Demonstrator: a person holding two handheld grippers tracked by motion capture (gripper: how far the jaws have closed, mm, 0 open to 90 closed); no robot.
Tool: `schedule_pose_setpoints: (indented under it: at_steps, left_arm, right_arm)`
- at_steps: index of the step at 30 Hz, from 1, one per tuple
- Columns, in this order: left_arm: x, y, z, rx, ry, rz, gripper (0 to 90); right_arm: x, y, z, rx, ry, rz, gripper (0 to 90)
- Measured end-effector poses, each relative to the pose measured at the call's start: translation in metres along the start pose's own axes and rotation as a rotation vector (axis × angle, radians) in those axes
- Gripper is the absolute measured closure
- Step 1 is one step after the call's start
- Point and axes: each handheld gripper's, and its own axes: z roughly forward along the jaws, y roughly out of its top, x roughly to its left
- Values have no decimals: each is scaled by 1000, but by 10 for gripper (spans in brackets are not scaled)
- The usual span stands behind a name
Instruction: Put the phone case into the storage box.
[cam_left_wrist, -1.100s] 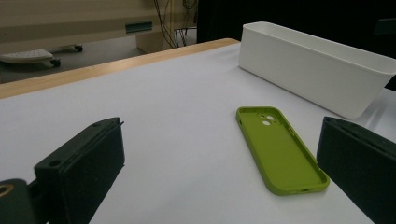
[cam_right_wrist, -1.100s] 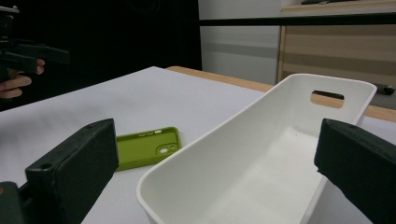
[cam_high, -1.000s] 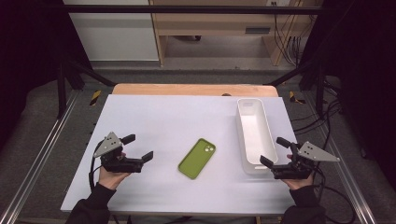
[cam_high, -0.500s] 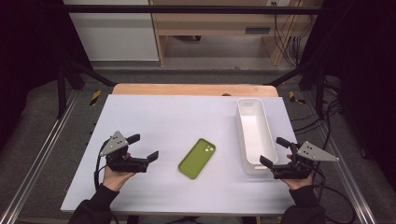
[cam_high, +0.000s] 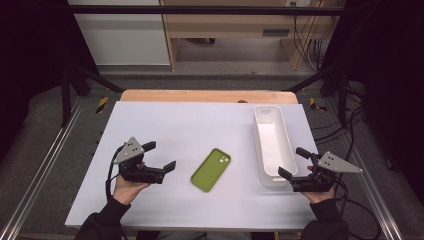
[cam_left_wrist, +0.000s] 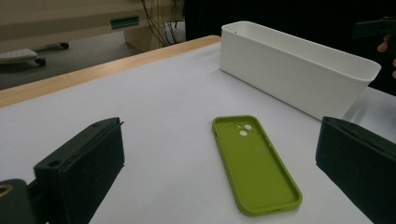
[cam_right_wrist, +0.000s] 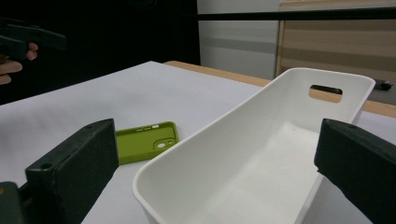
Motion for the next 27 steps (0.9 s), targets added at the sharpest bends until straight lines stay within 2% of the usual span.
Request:
schedule_pose_setpoints:
  at_steps: [27]
  left_arm:
    - [-9,28,29,27,-14,33,7]
  right_arm:
    - [0,0,-1,0,5,-10,1]
